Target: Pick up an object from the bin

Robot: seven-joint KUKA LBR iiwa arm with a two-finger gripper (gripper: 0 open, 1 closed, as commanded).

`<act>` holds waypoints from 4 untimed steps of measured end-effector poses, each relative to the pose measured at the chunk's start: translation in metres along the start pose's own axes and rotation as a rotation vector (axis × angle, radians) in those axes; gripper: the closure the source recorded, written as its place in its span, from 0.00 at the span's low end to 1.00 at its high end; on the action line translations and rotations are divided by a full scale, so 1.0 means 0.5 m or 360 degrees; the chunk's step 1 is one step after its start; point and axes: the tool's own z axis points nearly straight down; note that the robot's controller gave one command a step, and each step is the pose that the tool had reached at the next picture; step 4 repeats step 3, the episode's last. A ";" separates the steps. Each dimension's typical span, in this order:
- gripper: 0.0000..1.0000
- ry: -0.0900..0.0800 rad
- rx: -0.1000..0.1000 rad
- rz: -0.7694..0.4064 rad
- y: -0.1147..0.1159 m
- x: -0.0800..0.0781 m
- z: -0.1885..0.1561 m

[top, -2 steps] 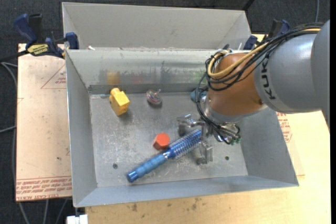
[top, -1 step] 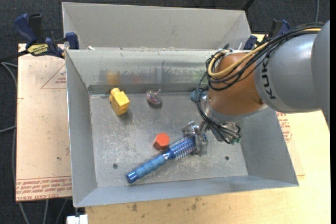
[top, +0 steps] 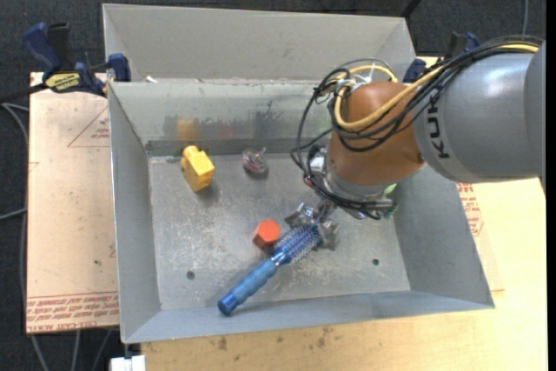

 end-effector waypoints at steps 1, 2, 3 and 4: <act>1.00 0.0000 -0.0002 -0.0769 -0.094 -0.132 0.002; 1.00 -0.0001 0.0004 -0.0776 -0.098 -0.117 -0.228; 1.00 0.0002 0.0002 -0.0813 -0.012 -0.031 -0.438; 1.00 0.0002 0.0002 -0.0813 -0.012 -0.031 -0.438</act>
Offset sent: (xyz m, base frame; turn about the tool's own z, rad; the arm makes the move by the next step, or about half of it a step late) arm 0.0768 0.0192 -0.0005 -0.4885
